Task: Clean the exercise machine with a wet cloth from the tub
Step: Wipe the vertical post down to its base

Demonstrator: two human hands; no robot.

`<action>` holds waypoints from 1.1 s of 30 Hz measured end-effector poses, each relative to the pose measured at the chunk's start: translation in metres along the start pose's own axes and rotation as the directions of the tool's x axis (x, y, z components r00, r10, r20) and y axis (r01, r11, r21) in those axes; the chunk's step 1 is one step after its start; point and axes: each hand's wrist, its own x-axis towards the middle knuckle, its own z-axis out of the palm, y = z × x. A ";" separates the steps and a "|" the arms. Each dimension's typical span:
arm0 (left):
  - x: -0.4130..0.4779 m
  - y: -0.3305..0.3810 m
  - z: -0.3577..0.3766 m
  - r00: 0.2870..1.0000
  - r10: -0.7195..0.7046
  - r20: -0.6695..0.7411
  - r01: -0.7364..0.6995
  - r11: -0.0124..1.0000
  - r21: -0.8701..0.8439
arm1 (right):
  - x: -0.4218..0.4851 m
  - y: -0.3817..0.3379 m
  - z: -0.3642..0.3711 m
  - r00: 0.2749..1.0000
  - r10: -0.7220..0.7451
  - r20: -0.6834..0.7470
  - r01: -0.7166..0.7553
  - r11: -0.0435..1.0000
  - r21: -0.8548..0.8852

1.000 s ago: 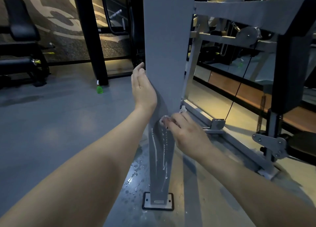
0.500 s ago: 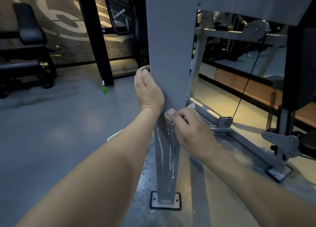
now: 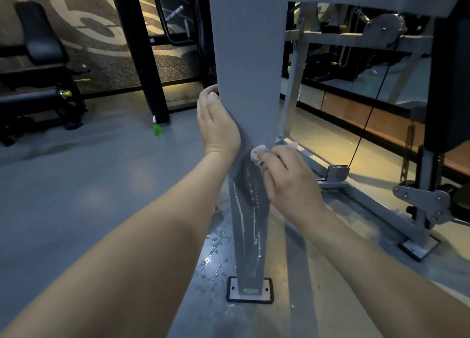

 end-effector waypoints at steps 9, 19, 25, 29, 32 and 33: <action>0.000 -0.004 0.002 0.999 0.034 0.000 -0.034 0.999 -0.041 | -0.053 0.003 0.021 0.955 -0.088 0.284 0.085 0.996 0.023; 0.003 -0.007 0.002 0.998 0.067 0.007 -0.067 0.997 -0.030 | -0.027 -0.006 0.013 0.981 -0.044 0.190 0.043 0.999 0.006; 0.004 -0.008 0.002 0.999 0.051 -0.001 -0.051 0.998 -0.046 | 0.037 -0.009 -0.001 0.998 -0.040 -0.049 0.039 0.999 -0.021; 0.002 -0.005 0.002 0.998 0.060 -0.004 -0.061 0.998 -0.034 | -0.021 -0.005 0.022 0.972 -0.110 0.206 0.123 0.991 -0.054; 0.002 -0.005 0.001 0.999 0.049 0.002 -0.048 0.998 -0.036 | -0.054 -0.005 0.026 0.931 -0.052 0.360 0.063 0.998 -0.018; 0.002 -0.006 0.001 0.999 0.046 0.001 -0.046 0.998 -0.041 | -0.052 -0.006 0.022 0.940 -0.048 0.338 0.055 0.998 -0.011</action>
